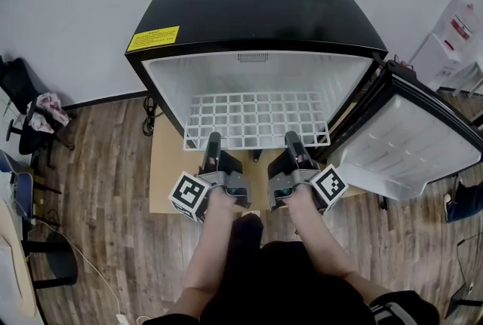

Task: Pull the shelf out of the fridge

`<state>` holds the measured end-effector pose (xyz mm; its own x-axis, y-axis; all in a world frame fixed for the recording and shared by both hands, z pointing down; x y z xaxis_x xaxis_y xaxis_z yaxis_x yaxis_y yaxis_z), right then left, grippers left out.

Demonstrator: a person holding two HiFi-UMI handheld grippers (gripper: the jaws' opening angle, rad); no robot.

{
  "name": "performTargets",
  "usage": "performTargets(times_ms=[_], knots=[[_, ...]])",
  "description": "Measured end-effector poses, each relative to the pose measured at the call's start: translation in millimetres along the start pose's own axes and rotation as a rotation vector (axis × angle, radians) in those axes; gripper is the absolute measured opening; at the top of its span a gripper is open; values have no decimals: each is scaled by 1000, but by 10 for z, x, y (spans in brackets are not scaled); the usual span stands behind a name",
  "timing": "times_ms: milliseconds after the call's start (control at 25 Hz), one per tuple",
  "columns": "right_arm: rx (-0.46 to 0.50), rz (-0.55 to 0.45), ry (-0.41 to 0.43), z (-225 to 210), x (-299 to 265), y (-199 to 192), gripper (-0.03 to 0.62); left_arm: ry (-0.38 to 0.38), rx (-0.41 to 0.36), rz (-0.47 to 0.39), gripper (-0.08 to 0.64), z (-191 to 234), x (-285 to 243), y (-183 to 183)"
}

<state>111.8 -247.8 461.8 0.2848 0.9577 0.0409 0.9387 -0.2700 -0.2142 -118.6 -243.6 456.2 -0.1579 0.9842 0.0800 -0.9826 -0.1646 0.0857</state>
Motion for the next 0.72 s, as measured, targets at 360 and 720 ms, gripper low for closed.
performTargets(times_ms=[360,720], knots=[[-3,2,-4,12,62,-10,11,-8,3,3,25,-12,63,-16],[-10,-1,2,21,102,-25,11,-8,-3,5,25,-14,107,-20]])
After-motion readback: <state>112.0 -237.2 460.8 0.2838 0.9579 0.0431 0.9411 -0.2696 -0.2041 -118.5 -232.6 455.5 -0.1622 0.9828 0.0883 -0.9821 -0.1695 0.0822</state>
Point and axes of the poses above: the fingertips, and each gripper's own axes: x backward along the fingers, z to its left, y out of its top, the point moved 6 cm from there along x, backward along the fingers, and after that the axes turned 11 degrees about x, right-handed, at the moved point
